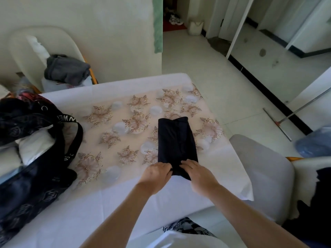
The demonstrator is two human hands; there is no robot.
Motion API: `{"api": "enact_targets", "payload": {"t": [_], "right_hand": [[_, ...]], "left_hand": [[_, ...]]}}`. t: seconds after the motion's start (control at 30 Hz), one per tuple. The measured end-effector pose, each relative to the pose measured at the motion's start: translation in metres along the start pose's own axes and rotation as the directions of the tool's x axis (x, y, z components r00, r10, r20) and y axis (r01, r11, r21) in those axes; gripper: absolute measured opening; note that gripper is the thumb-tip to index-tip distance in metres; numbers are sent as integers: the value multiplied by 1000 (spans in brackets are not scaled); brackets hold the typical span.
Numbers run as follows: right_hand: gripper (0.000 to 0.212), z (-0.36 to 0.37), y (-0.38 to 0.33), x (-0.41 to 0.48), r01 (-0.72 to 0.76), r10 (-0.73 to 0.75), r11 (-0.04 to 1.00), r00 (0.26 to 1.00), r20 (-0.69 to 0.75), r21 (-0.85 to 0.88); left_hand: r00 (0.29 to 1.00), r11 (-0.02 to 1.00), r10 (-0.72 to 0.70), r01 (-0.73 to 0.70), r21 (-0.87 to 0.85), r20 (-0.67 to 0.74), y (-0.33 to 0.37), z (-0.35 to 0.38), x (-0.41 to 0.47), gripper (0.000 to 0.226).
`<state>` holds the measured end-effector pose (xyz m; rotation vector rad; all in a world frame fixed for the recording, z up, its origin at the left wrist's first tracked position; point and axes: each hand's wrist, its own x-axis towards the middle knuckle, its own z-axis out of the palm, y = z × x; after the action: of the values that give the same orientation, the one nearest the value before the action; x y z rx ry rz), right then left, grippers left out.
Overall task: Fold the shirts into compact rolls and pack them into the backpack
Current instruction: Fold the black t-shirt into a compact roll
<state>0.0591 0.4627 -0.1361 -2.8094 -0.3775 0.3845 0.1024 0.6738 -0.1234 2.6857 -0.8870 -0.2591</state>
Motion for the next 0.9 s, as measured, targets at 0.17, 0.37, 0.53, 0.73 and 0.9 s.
{"api": "enact_targets", "payload": {"t": [0.17, 0.37, 0.53, 0.73, 0.9], "right_hand": [[20, -58, 2, 21, -265, 208, 909, 957, 200, 321], [14, -90, 16, 36, -368, 353, 834, 928, 116, 410], [19, -74, 25, 60, -422, 486, 802, 873, -50, 423], [32, -51, 31, 77, -484, 552, 793, 827, -102, 371], [53, -27, 35, 72, -303, 281, 953, 883, -375, 2]], "left_hand": [[961, 950, -142, 200, -239, 239, 2, -40, -6, 47], [920, 683, -377, 356, -637, 109, -13, -52, 24, 26], [852, 891, -381, 236, -387, -359, -2, -40, 50, 31], [967, 989, 105, -76, 127, -234, 2, 21, 43, 46], [994, 986, 88, -97, 138, 67, -23, 31, 51, 77]]}}
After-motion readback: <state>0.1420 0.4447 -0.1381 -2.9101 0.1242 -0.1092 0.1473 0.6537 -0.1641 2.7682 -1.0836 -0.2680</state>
